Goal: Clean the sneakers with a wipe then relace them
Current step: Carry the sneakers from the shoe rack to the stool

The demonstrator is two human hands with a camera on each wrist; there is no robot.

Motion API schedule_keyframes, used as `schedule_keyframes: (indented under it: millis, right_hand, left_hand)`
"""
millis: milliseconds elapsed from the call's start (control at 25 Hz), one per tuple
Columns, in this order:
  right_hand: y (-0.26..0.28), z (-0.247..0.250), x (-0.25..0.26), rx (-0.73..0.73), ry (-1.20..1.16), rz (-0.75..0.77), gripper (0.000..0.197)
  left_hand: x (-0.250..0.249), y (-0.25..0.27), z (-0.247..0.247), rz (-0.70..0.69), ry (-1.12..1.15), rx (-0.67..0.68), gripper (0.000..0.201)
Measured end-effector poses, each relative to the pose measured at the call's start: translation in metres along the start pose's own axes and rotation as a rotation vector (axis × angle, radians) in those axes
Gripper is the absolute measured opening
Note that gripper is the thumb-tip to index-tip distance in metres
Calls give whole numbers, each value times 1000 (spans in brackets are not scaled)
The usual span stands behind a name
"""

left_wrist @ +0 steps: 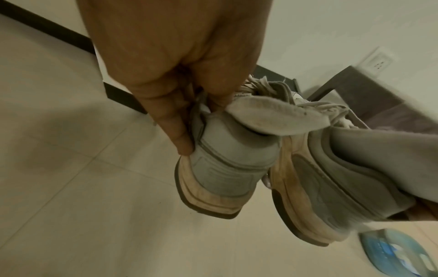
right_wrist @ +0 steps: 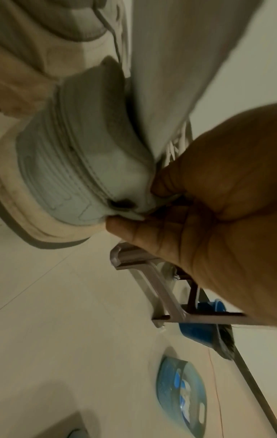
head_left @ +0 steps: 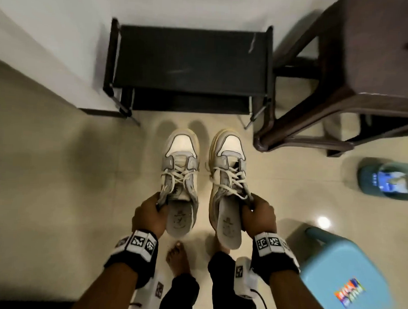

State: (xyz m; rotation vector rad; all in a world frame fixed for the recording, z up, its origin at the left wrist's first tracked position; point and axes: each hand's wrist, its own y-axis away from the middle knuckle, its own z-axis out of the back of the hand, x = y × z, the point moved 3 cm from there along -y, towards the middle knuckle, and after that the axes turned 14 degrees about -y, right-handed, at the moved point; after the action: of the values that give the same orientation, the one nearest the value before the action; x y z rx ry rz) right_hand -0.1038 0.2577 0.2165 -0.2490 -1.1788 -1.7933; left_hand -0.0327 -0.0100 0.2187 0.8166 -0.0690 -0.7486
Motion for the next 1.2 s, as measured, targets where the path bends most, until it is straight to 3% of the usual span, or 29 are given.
schedule_keyframes:
  millis: [80, 240, 480, 600, 800, 960, 1080, 1200]
  right_hand:
    - [42, 46, 40, -37, -72, 27, 35]
    - [116, 134, 96, -109, -135, 65, 19]
    - [172, 258, 109, -186, -192, 50, 14]
    - [181, 317, 102, -207, -179, 66, 14]
    - [171, 402, 91, -283, -134, 76, 20]
    - [155, 450, 92, -323, -127, 97, 19]
    - [134, 480, 91, -325, -108, 62, 19]
    - [107, 497, 100, -301, -121, 41, 18]
  left_hand:
    - [-39, 49, 43, -48, -3, -6, 36]
    - [-106, 136, 102, -156, -3, -2, 32]
    - [-201, 233, 147, -247, -18, -13, 27]
    - [-251, 267, 143, -276, -8, -10, 27]
    - [-325, 258, 102, -335, 42, 13, 43]
    - [-384, 268, 101, -417, 6, 8, 35]
    - [-422, 273, 107, -429, -7, 18, 40]
    - [-451, 263, 111, -427, 1, 26, 24]
